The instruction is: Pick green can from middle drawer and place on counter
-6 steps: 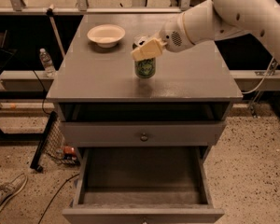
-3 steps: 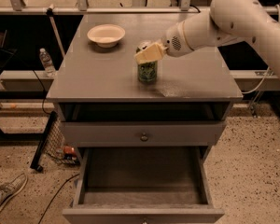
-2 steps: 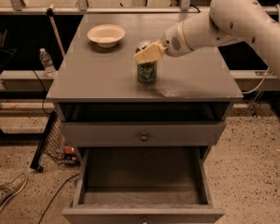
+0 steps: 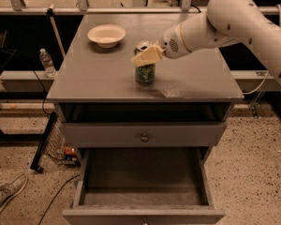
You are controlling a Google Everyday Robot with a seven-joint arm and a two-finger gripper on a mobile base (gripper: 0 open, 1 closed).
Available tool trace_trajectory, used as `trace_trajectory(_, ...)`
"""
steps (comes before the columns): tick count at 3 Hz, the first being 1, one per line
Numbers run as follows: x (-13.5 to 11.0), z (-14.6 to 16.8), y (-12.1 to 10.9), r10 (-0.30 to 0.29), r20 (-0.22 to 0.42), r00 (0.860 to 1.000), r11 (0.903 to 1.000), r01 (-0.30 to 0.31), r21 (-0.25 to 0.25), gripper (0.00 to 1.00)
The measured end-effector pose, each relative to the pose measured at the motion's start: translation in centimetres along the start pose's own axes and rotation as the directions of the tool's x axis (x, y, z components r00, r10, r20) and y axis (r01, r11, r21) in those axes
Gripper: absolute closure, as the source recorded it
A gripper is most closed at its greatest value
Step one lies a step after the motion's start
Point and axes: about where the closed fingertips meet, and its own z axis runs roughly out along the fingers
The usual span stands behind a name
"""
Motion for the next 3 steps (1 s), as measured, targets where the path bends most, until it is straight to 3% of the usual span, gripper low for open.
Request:
trace_trajectory(1,-0.1,-1.8,-0.4,-0.009,-0.005,1.0,0.9994,0.009,0.033,0.0)
trace_trajectory(2,0.3,-6.2,-2.0,-0.009,-0.028,1.0,0.9946,0.012,0.103,0.0)
trace_trajectory(3,2.0,-12.5,-5.2,0.012,-0.031,0.999,0.9787,-0.005,0.205,0.0)
